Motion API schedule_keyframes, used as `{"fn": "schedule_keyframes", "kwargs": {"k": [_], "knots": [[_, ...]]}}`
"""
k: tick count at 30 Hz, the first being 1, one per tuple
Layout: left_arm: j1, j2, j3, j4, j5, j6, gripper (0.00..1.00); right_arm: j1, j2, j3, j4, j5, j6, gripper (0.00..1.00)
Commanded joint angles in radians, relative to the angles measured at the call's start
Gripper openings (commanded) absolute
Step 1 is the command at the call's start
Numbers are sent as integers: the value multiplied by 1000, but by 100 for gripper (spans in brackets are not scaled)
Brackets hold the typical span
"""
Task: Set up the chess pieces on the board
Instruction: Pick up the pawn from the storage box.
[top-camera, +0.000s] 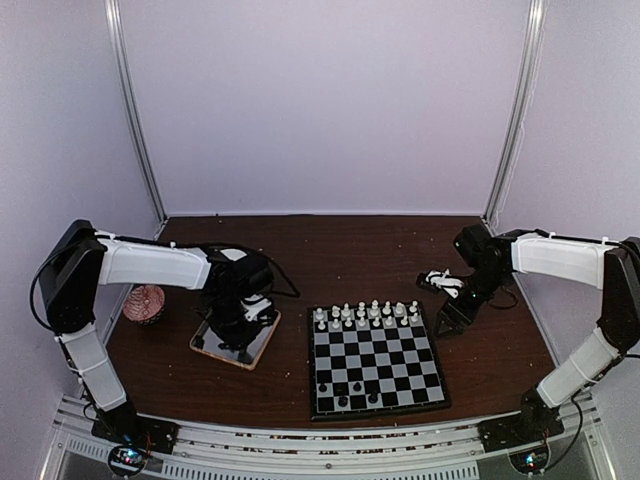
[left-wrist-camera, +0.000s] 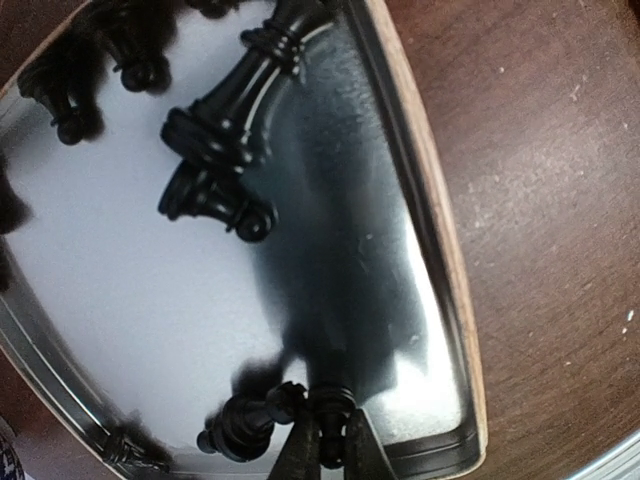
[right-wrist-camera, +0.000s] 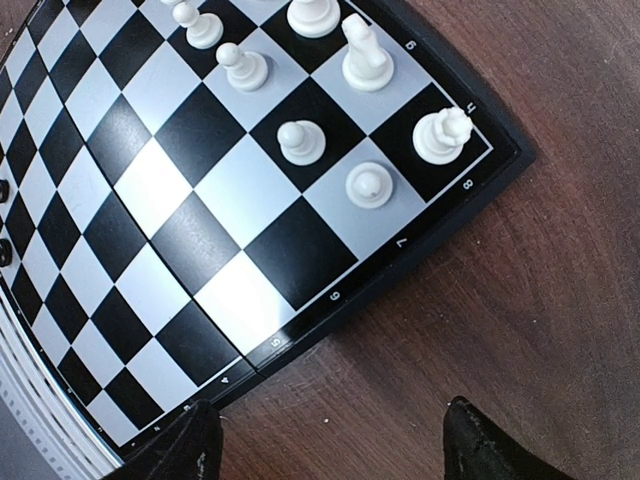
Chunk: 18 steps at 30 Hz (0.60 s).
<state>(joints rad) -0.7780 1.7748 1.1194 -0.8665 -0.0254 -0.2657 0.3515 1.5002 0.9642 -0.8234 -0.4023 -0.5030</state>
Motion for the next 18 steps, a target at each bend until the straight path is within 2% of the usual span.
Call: {"fn": "schedule_keyframes", "kwargs": {"k": [1, 9, 18], "knots": [[-19, -43, 57, -51, -23, 15, 2, 6, 7, 23, -14, 3, -13, 76], [-111, -81, 245, -135, -31, 82, 2, 14, 7, 27, -16, 3, -15, 76], [-298, 136, 611, -134, 112, 298, 2, 17, -7, 25, -15, 6, -13, 76]]}}
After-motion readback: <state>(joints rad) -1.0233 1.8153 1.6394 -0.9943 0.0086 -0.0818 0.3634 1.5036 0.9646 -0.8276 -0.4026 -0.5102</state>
